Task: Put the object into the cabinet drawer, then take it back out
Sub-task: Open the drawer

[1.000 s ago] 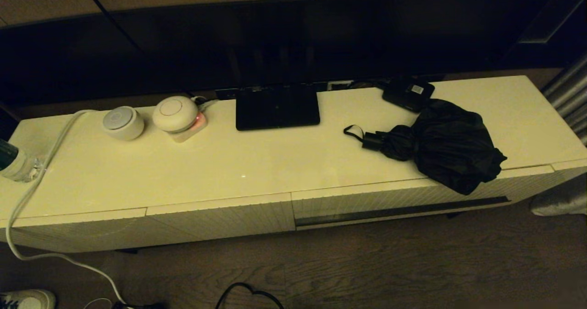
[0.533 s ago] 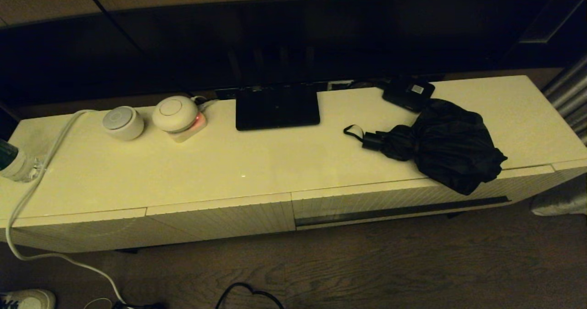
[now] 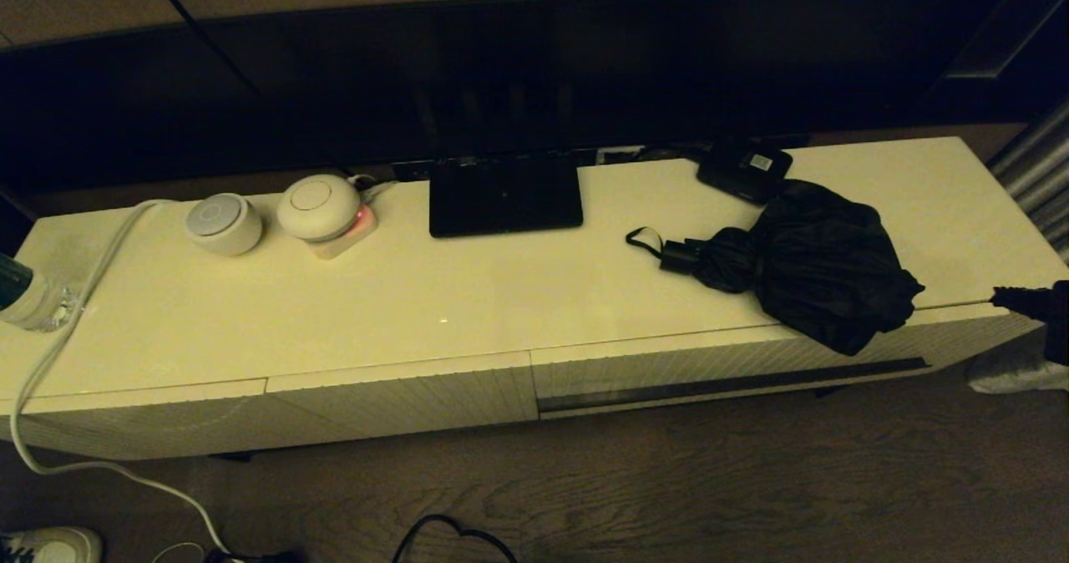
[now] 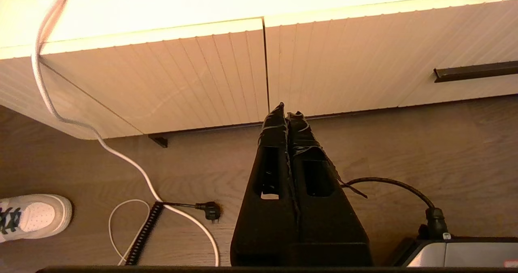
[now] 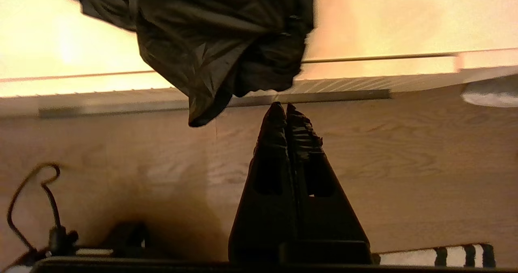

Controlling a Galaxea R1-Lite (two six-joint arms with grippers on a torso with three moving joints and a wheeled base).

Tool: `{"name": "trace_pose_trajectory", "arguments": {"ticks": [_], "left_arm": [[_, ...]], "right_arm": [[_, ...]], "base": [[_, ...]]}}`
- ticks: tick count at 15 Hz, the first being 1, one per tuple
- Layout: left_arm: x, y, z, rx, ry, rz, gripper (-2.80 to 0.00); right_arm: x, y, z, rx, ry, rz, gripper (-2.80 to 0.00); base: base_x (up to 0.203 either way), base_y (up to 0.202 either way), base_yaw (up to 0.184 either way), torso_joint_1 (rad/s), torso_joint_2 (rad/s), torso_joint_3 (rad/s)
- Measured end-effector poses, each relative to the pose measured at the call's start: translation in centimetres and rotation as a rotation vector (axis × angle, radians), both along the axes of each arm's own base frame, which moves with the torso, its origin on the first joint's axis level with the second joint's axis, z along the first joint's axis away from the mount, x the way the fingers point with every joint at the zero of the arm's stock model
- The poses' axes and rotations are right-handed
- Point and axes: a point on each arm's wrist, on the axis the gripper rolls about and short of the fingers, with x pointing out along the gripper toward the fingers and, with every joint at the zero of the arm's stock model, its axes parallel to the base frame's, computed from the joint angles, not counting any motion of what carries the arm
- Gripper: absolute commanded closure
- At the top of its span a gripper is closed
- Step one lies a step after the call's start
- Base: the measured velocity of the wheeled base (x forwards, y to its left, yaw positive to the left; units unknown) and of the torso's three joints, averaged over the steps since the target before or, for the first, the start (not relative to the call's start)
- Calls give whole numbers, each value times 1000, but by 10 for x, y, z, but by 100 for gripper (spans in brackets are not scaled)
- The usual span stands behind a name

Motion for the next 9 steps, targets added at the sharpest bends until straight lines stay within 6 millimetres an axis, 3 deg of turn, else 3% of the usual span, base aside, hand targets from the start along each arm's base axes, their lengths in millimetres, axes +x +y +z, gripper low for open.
{"name": "trace_pose_trajectory", "arguments": {"ticks": [4,9], "left_arm": [[0,0,0,0,0,0,0],[0,0,0,0,0,-1,0]], "right_arm": [[32,9,-9,-40,72,57,0],[64,42,-15,-123,116,156,0]], "base": [[0,0,0,0,0,0],[0,0,0,0,0,0]]}}
